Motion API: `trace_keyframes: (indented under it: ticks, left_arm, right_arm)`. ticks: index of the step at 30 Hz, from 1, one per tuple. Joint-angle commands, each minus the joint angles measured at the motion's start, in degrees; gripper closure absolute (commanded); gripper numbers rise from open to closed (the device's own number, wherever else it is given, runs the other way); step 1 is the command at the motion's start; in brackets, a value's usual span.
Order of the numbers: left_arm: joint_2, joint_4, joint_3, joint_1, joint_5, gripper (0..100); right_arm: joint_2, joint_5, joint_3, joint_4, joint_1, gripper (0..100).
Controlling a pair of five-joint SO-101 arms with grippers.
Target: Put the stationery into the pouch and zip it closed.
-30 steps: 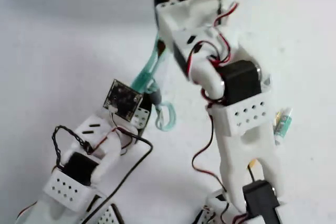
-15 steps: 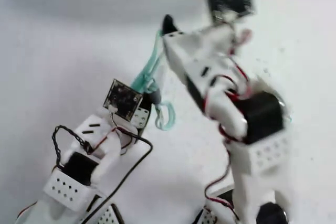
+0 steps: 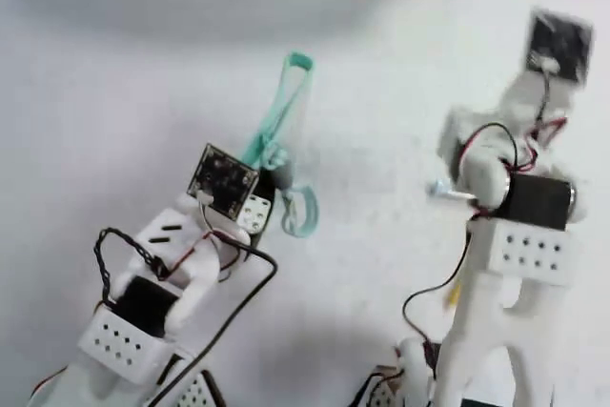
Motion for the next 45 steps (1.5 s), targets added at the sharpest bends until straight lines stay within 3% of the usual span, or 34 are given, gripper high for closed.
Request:
trace_keyframes:
  ticks: [1, 4, 30, 34, 43, 45]
  left_arm:
    - [1.01, -0.26, -0.18, -0.92, 0.09, 98]
    - [1.01, -0.35, -0.18, -0.92, 0.09, 98]
    - [1.01, -0.62, -0.18, -0.92, 0.09, 98]
    - [1.01, -0.53, -0.18, -0.92, 0.09, 98]
    - [1.01, -0.53, -0.18, -0.92, 0.09, 98]
    - [1.01, -0.53, -0.18, -0.92, 0.09, 98]
  right_arm:
    - [-0.66, -2.37, 17.76, -16.84, 6.37, 67.3]
    - [-0.31, -2.46, 22.68, -23.34, 8.22, 67.3]
    - [0.75, -2.02, 24.7, -23.87, 5.93, 69.3]
    - [9.27, 0.97, 19.52, -23.87, 4.97, 74.5]
    - [32.04, 2.11, -0.88, -14.81, 7.25, 74.2]
    - [35.12, 5.98, -3.87, -14.81, 7.08, 74.4]
